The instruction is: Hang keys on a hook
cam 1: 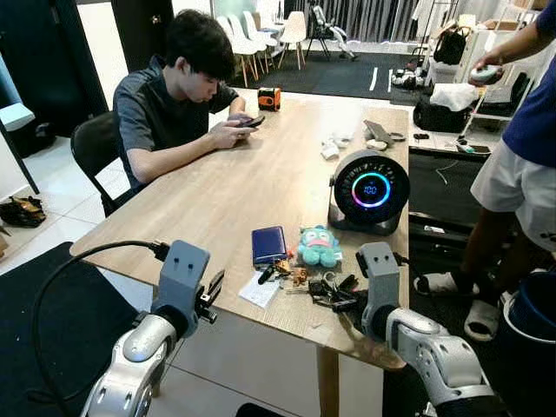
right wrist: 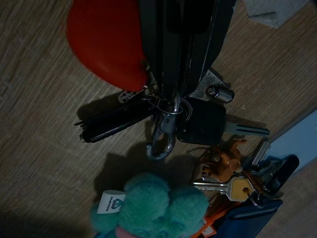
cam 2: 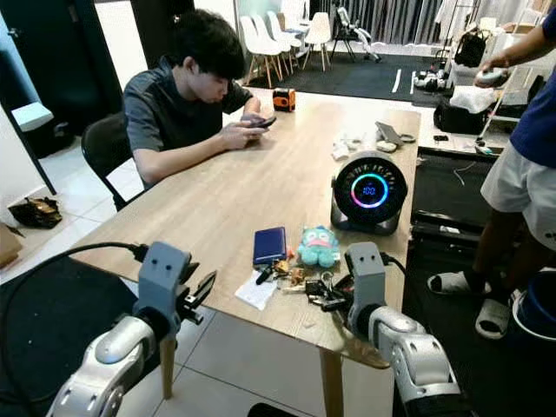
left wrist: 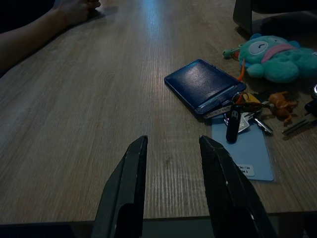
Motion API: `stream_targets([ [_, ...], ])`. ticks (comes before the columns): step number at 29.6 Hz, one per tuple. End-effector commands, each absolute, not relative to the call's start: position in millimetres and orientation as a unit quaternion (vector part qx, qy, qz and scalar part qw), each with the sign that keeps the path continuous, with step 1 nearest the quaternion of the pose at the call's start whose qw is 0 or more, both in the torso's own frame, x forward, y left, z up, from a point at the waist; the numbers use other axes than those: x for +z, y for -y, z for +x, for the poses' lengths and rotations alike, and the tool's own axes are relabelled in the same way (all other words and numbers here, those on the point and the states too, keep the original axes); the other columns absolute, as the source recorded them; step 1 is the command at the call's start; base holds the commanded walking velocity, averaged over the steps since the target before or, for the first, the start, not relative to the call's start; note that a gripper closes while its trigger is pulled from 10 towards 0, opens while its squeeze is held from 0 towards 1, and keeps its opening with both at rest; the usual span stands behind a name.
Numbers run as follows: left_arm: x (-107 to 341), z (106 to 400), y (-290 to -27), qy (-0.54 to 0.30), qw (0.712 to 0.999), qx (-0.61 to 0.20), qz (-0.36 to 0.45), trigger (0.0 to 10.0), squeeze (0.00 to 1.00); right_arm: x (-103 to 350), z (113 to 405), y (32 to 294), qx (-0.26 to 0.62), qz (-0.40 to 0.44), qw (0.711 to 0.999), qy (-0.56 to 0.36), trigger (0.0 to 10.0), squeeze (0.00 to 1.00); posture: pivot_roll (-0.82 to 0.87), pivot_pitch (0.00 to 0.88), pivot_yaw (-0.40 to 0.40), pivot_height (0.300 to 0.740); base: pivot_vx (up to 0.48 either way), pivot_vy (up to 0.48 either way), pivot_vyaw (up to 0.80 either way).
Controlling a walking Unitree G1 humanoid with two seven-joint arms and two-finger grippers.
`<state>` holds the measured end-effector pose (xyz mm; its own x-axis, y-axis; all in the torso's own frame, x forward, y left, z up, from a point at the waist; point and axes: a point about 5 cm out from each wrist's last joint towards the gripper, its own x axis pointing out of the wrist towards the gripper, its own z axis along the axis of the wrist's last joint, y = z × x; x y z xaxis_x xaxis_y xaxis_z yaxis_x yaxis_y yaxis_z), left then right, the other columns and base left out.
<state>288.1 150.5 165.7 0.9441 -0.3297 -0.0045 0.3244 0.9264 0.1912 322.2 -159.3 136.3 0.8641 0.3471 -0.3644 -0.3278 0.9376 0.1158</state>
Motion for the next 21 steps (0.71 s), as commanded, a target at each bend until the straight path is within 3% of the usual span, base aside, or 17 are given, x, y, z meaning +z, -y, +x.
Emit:
stream_targets([
  [1,164,285,-150,0.008,0.981,-0.168,0.097,10.0,0.0,121,319,162,0.164,0.032,0.96,-0.226,2.8,0.0,0.08,0.138,0.027,0.74,0.0,0.0,0.0],
  [2,164,285,-150,0.008,0.981,-0.168,0.097,10.0,0.0,121,319,162,0.164,0.032,0.96,-0.226,2.8,0.0,0.08,0.138,0.027,0.74,0.0,0.0,0.0],
  [3,164,286,-150,0.008,0.981,-0.167,0.097,10.0,0.0,121,319,162,0.163,0.034,0.96,-0.225,4.5,0.0,0.08,0.138,0.027,0.74,0.0,0.0,0.0],
  [4,164,286,-150,0.008,0.981,-0.167,0.097,10.0,0.0,121,319,162,0.163,0.034,0.96,-0.225,4.5,0.0,0.08,0.138,0.027,0.74,0.0,0.0,0.0],
  [5,164,286,-150,0.008,0.981,-0.167,0.097,10.0,0.0,122,319,162,0.162,0.035,0.961,-0.223,6.7,0.0,0.08,0.138,0.027,0.74,0.0,0.0,0.0],
  [6,164,286,-150,0.008,0.981,-0.167,0.097,10.0,0.0,122,319,162,0.162,0.035,0.961,-0.223,6.7,0.0,0.08,0.138,0.027,0.74,0.0,0.0,0.0],
  [7,164,286,-150,0.008,0.981,-0.168,0.097,10.0,0.0,124,321,162,0.16,0.034,0.963,-0.213,10.0,0.0,0.07,0.137,0.027,0.74,0.0,0.0,0.0],
  [11,164,286,-150,0.009,0.981,-0.168,0.096,10.0,0.0,144,325,158,0.167,0.031,0.975,-0.146,10.0,0.0,0.07,0.135,0.024,0.74,0.0,0.0,0.0],
  [15,165,287,-150,0.01,0.982,-0.166,0.095,10.0,0.0,181,327,153,0.174,0.003,0.985,-0.017,10.0,0.0,0.07,0.134,0.023,0.74,0.0,0.0,0.0],
  [21,168,289,-153,0.013,0.985,-0.153,0.081,10.0,0.0,227,314,141,0.189,-0.044,0.972,0.136,10.0,0.0,0.06,0.132,0.025,0.74,0.0,0.0,0.0],
])
